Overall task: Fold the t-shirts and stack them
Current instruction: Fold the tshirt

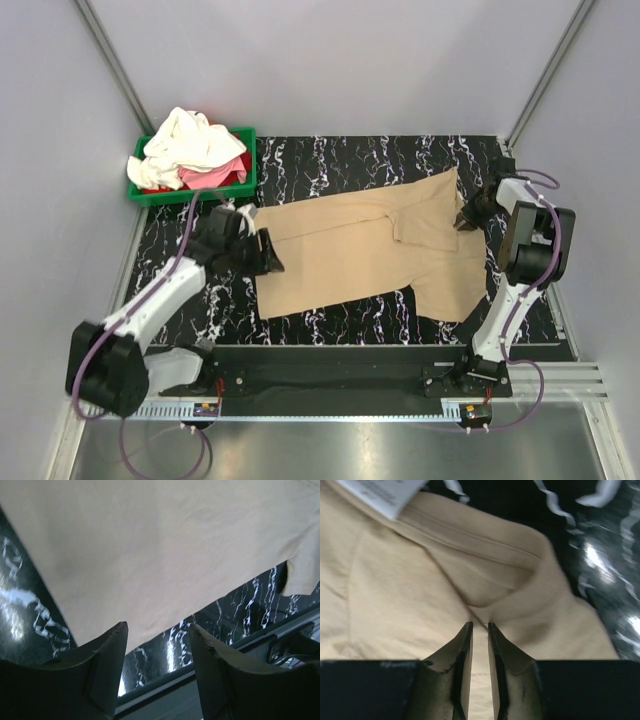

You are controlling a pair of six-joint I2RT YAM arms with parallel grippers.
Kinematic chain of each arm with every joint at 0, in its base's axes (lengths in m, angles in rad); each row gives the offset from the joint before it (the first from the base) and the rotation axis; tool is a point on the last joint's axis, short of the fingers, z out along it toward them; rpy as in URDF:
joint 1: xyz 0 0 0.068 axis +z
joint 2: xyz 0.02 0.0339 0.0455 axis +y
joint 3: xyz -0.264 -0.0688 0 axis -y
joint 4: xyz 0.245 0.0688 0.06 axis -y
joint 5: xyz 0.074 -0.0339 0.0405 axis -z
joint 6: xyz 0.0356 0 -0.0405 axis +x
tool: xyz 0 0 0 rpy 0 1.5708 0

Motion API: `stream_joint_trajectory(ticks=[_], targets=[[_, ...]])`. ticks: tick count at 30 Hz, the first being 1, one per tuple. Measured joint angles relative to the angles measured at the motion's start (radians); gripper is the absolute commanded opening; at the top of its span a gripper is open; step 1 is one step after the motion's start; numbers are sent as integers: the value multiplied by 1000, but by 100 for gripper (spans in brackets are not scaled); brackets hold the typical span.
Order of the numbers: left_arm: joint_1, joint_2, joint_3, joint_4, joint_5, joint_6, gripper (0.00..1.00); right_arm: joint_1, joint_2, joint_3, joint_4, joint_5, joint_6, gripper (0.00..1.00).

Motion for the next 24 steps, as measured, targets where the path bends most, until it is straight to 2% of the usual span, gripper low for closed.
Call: stream_joint_trajectory(ticks=[4,8,11,13,24], targets=[[-30,-154,-129,-42,-56,-28,58,-9,-62,-8,-106,124,57,31],[-106,-155,-153,-64,-64,-92,59,-63,-270,-150,-161,231,139,38],[-106,-154,-185,-34,-71,-142,62,-144,-446,-296,-192,297,185,40],[-105,-154,-210,-20,-92,-161,62,-182,-510,-367,-201,317,194,41],[-48,-155,-269,-16,-212,-219,63,-169,-524,-578,-119,277,188,45]])
